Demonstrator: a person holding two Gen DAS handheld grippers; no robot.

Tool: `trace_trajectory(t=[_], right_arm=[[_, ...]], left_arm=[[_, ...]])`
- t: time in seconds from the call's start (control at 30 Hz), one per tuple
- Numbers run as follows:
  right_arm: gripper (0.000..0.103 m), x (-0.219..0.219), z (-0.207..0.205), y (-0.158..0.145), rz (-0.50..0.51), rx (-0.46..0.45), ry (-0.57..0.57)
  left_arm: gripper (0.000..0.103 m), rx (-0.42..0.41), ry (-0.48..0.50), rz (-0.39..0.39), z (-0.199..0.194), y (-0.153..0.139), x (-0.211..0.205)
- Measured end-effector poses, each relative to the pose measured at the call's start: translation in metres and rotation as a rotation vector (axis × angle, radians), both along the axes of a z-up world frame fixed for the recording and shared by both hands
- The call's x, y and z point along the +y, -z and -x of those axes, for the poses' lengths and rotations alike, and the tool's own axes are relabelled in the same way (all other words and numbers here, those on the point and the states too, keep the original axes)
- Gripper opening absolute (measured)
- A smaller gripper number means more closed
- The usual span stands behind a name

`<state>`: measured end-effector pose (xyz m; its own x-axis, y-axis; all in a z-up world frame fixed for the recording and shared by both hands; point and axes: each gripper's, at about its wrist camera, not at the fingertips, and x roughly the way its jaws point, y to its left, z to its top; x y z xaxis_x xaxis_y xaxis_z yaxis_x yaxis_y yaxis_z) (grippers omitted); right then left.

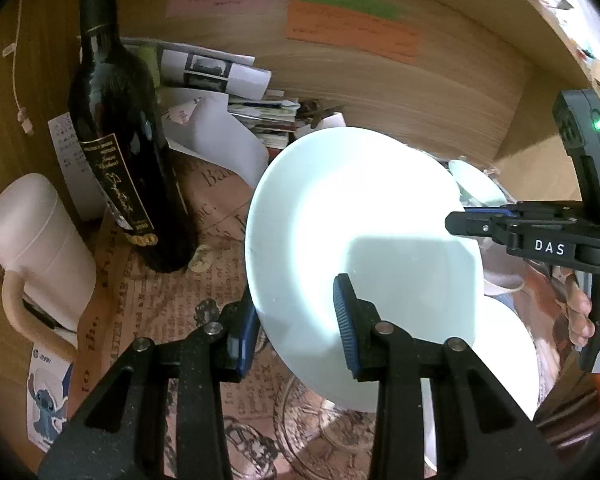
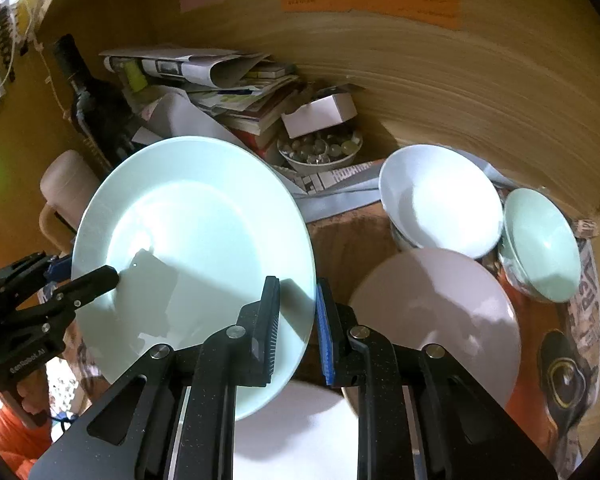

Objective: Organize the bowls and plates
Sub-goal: 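Lift the mint green plate with both grippers and carry it toward the plate stack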

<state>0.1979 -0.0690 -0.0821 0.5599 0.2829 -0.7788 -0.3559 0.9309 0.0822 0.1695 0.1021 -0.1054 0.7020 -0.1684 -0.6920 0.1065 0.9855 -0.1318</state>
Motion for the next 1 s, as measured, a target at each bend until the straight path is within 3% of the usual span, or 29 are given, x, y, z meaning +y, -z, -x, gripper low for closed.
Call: trace_trajectory(t=[1.0], right_arm=[[0.016, -0.052, 0.077, 0.033, -0.084, 0.035, 0.059]], left_arm=[[0.035, 0.055, 0.070, -0.012, 0.063, 0.015, -0.050]])
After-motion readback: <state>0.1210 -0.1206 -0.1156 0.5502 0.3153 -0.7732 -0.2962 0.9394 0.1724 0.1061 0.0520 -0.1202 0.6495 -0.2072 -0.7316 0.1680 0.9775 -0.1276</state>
